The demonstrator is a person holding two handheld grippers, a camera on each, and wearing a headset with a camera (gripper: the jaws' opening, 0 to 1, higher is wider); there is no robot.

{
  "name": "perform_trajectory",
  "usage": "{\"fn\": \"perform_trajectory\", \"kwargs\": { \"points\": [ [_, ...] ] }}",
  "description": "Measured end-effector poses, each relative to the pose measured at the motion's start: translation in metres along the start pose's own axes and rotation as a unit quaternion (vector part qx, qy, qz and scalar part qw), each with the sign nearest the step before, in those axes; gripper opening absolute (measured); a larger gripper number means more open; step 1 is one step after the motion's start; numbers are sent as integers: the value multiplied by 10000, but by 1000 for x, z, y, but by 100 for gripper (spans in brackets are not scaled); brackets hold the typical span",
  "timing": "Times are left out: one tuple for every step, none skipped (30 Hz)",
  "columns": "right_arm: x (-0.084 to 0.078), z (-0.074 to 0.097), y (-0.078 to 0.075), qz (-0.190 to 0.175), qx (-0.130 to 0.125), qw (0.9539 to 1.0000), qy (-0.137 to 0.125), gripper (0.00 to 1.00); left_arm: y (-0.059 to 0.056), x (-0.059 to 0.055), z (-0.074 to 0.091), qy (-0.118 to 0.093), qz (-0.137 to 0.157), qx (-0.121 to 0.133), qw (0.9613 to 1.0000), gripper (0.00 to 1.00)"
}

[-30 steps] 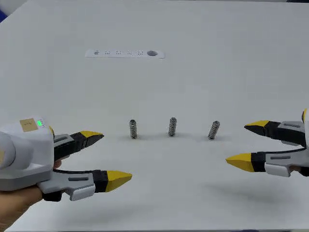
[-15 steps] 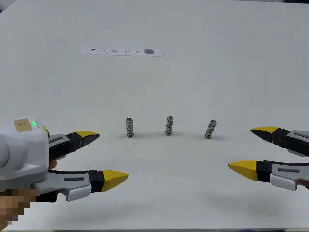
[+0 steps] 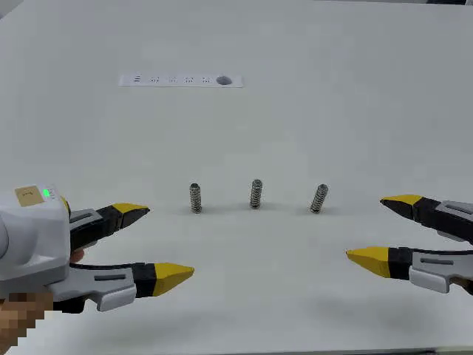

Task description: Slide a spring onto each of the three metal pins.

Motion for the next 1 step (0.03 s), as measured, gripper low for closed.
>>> {"fn": "perform_trajectory", "kwargs": {
  "points": [
    [0, 0, 0, -10, -4, 10000, 3, 65, 0, 0, 0, 4, -7, -12, 10000, 71]
  ]
}}
Point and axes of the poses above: the centre of the closed fingertips' face, and the gripper's own axes: z roughly backward along the fingers, y roughly to its left, x roughly out of its top, the point moved 8 cm from there along z, roughly backward along the fingers, and after that the axes turned 8 degrees about z, right-handed, at the moved point
